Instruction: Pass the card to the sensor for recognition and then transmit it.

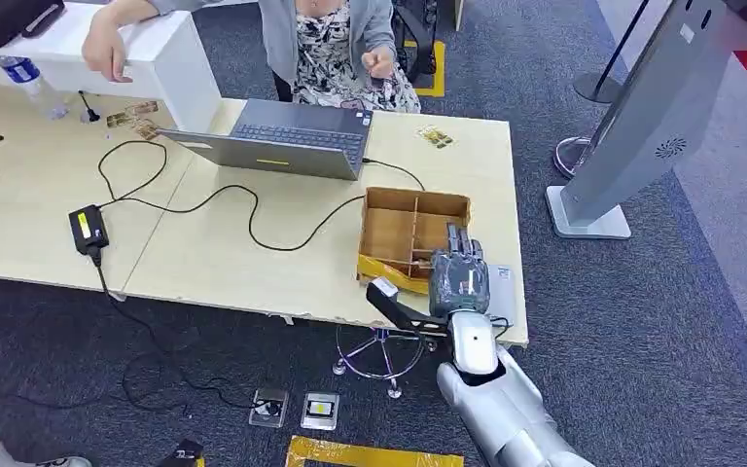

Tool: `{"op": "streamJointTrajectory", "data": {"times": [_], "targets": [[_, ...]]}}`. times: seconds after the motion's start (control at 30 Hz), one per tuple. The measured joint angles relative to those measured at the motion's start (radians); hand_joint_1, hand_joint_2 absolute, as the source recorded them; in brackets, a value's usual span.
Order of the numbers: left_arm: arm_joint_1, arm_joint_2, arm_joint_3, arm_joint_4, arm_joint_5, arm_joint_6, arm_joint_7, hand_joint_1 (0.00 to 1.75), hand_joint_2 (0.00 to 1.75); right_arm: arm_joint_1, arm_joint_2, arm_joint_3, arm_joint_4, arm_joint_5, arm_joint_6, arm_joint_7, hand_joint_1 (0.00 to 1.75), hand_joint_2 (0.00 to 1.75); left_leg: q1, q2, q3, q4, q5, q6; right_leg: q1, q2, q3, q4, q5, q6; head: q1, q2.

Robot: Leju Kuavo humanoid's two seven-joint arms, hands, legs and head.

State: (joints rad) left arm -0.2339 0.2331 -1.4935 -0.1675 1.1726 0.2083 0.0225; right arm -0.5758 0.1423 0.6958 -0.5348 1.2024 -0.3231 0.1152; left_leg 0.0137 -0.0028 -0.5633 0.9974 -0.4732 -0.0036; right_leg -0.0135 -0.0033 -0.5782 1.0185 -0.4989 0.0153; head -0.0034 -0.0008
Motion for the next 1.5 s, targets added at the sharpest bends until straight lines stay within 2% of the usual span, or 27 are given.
{"op": "streamJointTrajectory", "data": {"times": [0.77, 0.93, 1.1, 1.2, 1.5], "targets": [[-0.002, -0.006, 0.0, 0.0, -0.016, -0.001, 0.004, 0.0, 0.0, -0.02, 0.022, -0.001, -0.005, 0.007, 0.009, 0.011, 1.75, 1.75, 0.0, 0.0, 0.0, 0.0, 0.0, 0.0, 0.0, 0.0, 0.0, 0.0, 0.0, 0.0, 0.0, 0.0], [-0.004, -0.008, -0.001, 0.0, -0.023, -0.002, 0.005, 0.0, 0.0, -0.108, -0.002, -0.027, -0.055, 0.003, 0.03, 0.007, 1.75, 1.75, 0.0, 0.0, 0.0, 0.0, 0.0, 0.0, 0.0, 0.001, 0.0, 0.0, 0.001, 0.0, 0.0, 0.0], [-0.005, -0.01, -0.007, 0.0, -0.026, -0.007, 0.006, 0.0, 0.0, -0.195, -0.013, -0.05, -0.108, 0.011, 0.053, -0.03, 1.75, 1.75, 0.0, 0.001, 0.001, 0.0, 0.0, 0.0, 0.0, 0.001, 0.0, 0.0, 0.001, 0.0, 0.0, 0.0], [-0.005, -0.01, -0.008, 0.0, -0.029, -0.007, 0.009, 0.0, 0.0, -0.229, -0.009, -0.053, -0.131, 0.002, 0.053, -0.056, 1.75, 1.75, 0.0, 0.001, 0.001, 0.0, 0.0, 0.0, 0.0, 0.001, 0.0, 0.0, 0.001, 0.0, 0.0, 0.0], [-0.005, -0.015, -0.017, 0.0, -0.025, -0.004, 0.009, 0.0, 0.0, -0.291, 0.015, -0.06, -0.17, -0.018, 0.05, -0.081, 1.75, 1.75, 0.0, 0.001, 0.001, 0.0, 0.0, 0.0, 0.0, 0.001, 0.0, 0.0, 0.0, 0.0, 0.0, 0.0]]}}
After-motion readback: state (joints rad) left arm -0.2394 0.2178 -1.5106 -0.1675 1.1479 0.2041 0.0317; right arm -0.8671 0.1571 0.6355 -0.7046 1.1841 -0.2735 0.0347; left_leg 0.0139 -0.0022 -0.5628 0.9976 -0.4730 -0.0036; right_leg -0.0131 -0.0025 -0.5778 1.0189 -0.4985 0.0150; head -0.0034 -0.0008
